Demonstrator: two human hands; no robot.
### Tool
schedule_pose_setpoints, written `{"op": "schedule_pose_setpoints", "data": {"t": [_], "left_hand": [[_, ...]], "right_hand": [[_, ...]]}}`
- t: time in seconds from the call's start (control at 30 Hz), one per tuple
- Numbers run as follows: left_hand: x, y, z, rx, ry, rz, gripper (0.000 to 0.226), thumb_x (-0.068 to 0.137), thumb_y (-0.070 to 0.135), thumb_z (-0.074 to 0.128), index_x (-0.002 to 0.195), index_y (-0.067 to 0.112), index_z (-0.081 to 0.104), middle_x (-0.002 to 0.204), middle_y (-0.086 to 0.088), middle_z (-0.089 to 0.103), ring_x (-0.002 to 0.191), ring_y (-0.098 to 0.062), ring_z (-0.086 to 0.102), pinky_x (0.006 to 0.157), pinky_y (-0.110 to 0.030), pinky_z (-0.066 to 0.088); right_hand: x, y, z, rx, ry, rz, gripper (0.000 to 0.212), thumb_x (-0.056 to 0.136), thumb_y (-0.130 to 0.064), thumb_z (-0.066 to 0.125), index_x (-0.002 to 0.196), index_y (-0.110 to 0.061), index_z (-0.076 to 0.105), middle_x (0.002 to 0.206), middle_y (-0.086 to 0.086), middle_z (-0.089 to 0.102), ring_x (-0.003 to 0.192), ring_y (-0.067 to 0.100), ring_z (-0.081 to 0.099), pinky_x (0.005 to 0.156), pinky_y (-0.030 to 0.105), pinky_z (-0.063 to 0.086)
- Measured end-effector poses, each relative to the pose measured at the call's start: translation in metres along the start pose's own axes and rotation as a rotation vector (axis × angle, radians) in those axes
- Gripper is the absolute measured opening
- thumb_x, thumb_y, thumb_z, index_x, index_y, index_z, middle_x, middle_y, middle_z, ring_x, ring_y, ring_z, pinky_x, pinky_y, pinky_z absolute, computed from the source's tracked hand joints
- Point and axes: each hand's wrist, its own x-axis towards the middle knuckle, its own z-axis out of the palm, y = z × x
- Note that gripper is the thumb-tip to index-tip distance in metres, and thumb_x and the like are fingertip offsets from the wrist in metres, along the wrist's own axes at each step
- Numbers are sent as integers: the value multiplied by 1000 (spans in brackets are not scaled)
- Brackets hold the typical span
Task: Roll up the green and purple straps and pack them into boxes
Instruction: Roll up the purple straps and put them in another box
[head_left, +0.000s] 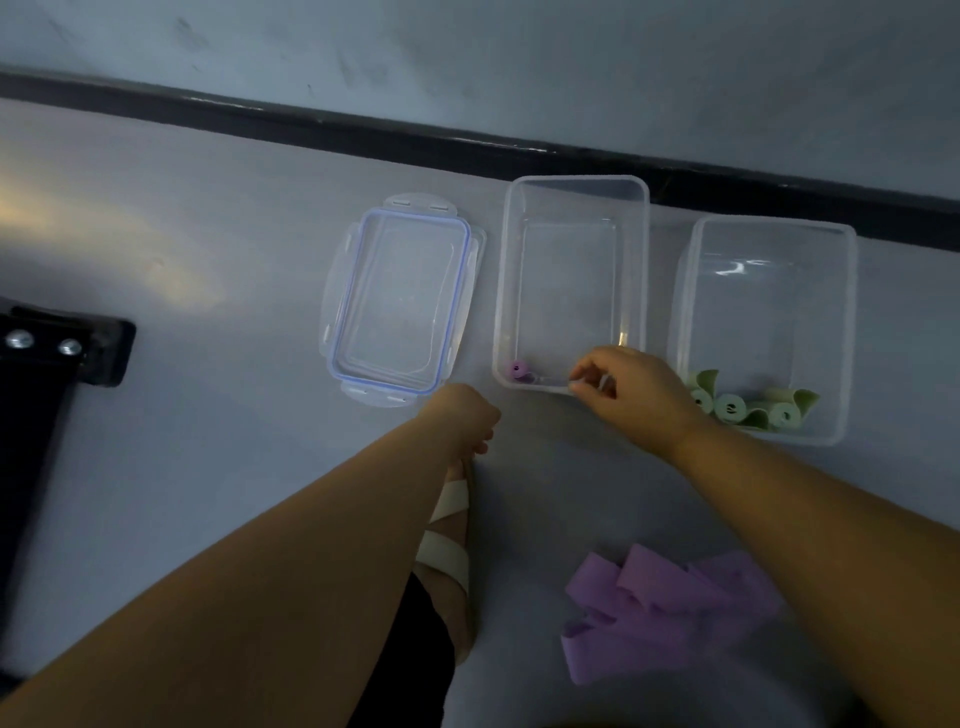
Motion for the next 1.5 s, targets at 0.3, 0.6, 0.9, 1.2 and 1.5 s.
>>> {"op": "schedule_pose_setpoints", "data": {"t": [0.3,0.6,0.9,1.2,1.5], "left_hand": [[-44,7,102,390,-118,128,33,94,20,47,118,0,59,122,-17,60,109,-31,59,92,-36,49],[-63,-13,165,543,-218,167,65,87,20,60,144,15,29,145,-14,37,127,-28,44,102,-29,39],[-79,15,142,383,-144,367,35,94,18,53,125,2,56,127,-19,57,118,-28,53,91,-27,38],[-82,27,126,294,6,357,33,96,15,43,121,-1,57,120,-23,59,109,-34,55,90,-29,42],[-88,38,120,336,0,354,34,98,21,43,122,2,58,122,-19,59,110,-31,54,85,-25,37]], "right_hand": [[-115,74,20,-6,-197,476,26,83,-31,65,102,-15,61,110,7,59,100,26,56,90,37,46],[-167,105,50,15,-424,615,23,92,-27,52,101,-10,65,103,11,66,92,25,59,76,31,41],[-119,52,3,1171,94,676,19,96,-20,46,79,-15,51,71,7,57,53,15,59,48,25,51],[-147,113,19,342,302,899,40,75,-22,63,111,-4,58,112,17,56,98,33,58,86,41,46],[-162,137,26,153,-64,930,26,93,-12,49,112,0,62,112,20,62,106,31,58,85,34,44]]}}
